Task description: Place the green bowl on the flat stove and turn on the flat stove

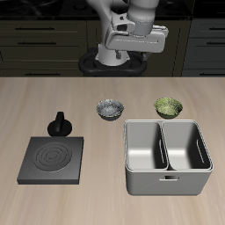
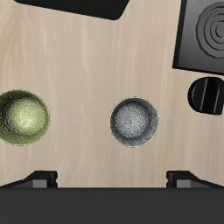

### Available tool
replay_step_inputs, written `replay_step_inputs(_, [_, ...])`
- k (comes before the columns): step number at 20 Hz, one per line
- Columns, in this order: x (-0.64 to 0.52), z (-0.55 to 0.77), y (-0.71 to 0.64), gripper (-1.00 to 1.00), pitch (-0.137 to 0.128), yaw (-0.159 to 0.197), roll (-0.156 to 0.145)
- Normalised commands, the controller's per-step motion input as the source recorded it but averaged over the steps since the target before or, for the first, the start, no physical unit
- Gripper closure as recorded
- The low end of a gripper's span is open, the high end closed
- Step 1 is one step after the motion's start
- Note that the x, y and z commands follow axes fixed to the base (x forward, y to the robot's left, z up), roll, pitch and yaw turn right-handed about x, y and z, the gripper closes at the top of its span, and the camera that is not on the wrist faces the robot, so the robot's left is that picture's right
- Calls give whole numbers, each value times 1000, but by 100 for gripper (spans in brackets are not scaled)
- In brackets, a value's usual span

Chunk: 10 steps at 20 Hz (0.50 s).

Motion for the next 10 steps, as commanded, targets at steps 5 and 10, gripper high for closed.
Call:
replay_step_inputs(5, [14,37,336,-100,2,-22,20])
replay_step_inputs(10, [49,-2,421,-100,15,15,-9])
